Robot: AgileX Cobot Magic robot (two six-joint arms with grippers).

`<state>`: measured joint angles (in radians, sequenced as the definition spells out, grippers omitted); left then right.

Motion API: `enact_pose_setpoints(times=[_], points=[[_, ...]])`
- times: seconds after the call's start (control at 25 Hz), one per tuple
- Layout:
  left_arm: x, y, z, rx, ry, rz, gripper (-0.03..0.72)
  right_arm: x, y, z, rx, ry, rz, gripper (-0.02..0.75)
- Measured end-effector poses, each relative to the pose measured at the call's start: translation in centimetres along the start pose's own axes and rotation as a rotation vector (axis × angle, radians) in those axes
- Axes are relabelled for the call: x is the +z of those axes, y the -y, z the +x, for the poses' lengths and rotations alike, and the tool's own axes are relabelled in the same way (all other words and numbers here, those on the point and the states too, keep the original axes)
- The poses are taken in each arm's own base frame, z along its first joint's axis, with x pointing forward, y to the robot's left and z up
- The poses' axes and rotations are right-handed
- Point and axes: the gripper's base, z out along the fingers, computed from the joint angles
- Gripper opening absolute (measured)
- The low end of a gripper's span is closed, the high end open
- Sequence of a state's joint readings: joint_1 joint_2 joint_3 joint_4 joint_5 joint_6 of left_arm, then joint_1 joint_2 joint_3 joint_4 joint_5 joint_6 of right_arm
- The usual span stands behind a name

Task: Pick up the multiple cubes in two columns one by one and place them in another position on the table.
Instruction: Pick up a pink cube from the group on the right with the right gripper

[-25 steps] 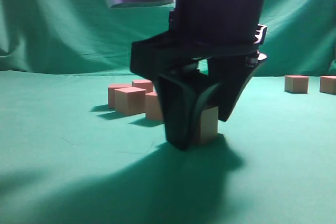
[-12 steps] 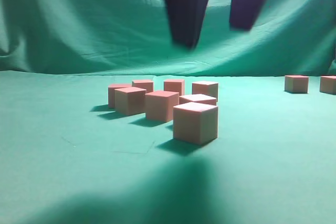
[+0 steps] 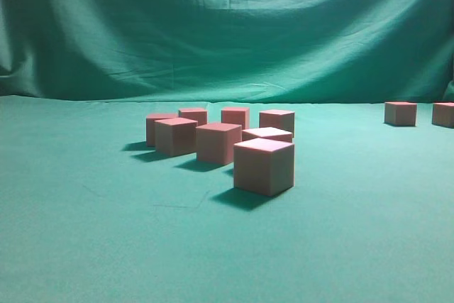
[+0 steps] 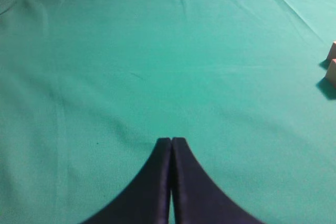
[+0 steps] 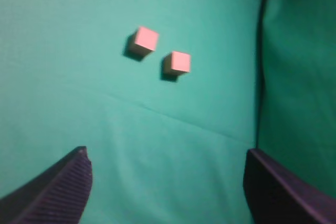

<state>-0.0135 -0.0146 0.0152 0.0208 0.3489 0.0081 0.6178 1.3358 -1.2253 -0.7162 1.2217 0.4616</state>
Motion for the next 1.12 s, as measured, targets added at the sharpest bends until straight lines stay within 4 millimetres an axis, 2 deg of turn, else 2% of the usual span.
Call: enact_pose_setpoints(times=[0.04, 0.16, 0.28, 0.44, 0.6, 0.88, 1.12], points=[[0.0, 0.0, 0.0, 0.000, 0.000, 0.000, 0.000, 0.6, 1.2, 0.2, 0.065, -0.033, 0.001, 0.525], [0.0, 0.0, 0.0, 0.000, 0.000, 0.000, 0.000, 2.4, 2.8, 0.6, 0.188, -0.106, -0.086, 0.524], [0.0, 0.0, 0.0, 0.000, 0.000, 0.000, 0.000, 4.8, 3.4, 0.5, 0.252, -0.157, -0.201, 0.524], [0.0, 0.0, 0.0, 0.000, 0.000, 0.000, 0.000, 9.2, 3.5, -0.4, 0.294, -0.258, -0.295, 0.524], [0.0, 0.0, 0.0, 0.000, 0.000, 0.000, 0.000, 13.7, 3.0, -2.4, 0.298, -0.326, -0.332, 0.524], [0.0, 0.0, 0.0, 0.000, 0.000, 0.000, 0.000, 20.7, 0.8, -5.8, 0.270, -0.363, -0.353, 0.524], [0.0, 0.0, 0.0, 0.000, 0.000, 0.000, 0.000, 25.9, -1.2, -7.4, 0.260, -0.371, -0.367, 0.524]])
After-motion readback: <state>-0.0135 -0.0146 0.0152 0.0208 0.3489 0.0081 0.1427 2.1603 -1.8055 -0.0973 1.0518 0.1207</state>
